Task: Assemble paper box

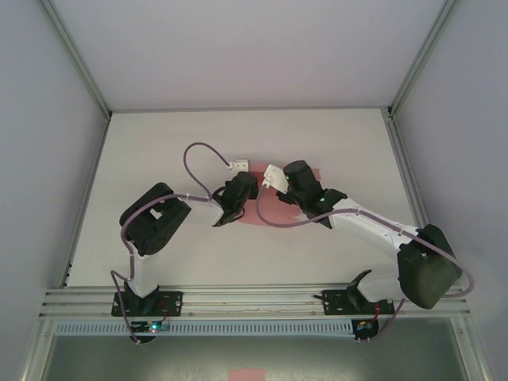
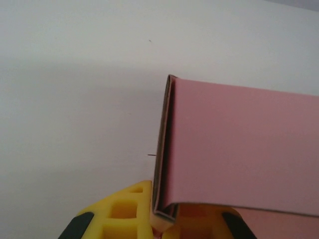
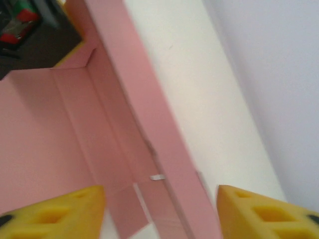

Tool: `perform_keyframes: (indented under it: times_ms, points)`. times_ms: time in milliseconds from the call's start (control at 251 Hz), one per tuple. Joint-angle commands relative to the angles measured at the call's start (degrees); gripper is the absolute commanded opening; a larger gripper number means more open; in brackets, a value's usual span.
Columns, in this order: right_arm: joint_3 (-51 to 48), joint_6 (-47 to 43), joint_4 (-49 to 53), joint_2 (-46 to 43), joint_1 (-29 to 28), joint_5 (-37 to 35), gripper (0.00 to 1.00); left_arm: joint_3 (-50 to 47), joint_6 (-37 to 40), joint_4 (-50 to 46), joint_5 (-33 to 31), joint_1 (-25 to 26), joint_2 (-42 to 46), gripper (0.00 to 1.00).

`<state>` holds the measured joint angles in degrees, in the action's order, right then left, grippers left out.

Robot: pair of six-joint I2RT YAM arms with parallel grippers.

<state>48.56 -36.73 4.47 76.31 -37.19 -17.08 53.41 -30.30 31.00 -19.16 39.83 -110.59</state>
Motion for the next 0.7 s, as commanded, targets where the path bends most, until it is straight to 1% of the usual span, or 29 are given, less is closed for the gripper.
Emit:
perform_keyframes:
  times_ms: [0, 36, 60, 76, 124, 208, 275, 351, 403, 475, 563, 698]
  points:
    - [2.61, 3.71, 0.98, -6.66, 0.36, 4.89, 0.76, -1.94, 4.03, 5.53, 1.52, -0.54, 4.93, 0.00]
    - [2.39, 3.88, 1.22, -9.46, 0.36, 6.94, 0.86, -2.76, 4.65, 6.07, 1.53, -0.48, 6.19, 0.00]
    - [2.18, 4.12, 1.14, -11.54, 0.36, 8.13, 0.96, -3.23, 4.64, 6.46, 1.27, -0.49, 7.08, 0.00]
    - [1.90, 4.39, 1.01, -12.93, 0.36, 8.95, 0.98, -3.66, 4.71, 6.78, 1.27, -0.47, 7.63, 0.00]
    - [1.31, 5.36, 0.13, -16.87, 0.45, 9.61, 0.98, -4.61, 5.33, 7.48, 2.26, -0.49, 9.26, 0.00]
    - [2.76, 9.46, 1.62, -22.00, 1.04, 7.75, 0.98, -6.54, 5.97, 7.13, 3.90, -0.49, 12.65, 0.00]
    - [6.17, 12.58, 7.35, -23.61, 1.87, 6.01, 0.98, -9.05, 6.09, 8.26, 4.71, -0.55, 15.69, 0.00]
    - [10.33, 15.90, 14.16, -23.35, 2.85, 3.37, 0.98, -12.36, 6.60, 10.45, 5.79, -0.49, 19.14, 0.00]
    - [12.70, 16.15, 19.65, -22.69, 3.30, 4.95, 0.98, -13.91, 6.72, 10.84, 6.26, -0.47, 21.38, 0.00]
    - [14.15, 16.34, 23.07, -21.94, 3.35, 7.69, 0.98, -15.22, 6.39, 10.74, 7.52, -0.46, 24.12, 0.00]
    - [14.47, 17.36, 24.46, -20.88, 3.44, 9.40, 0.98, -16.34, 6.77, 10.89, 10.04, -0.47, 26.57, 0.00]
    - [13.99, 17.06, 26.46, -19.83, 3.44, 13.26, 0.98, -17.01, 6.12, 9.80, 10.10, -0.49, 29.40, 0.00]
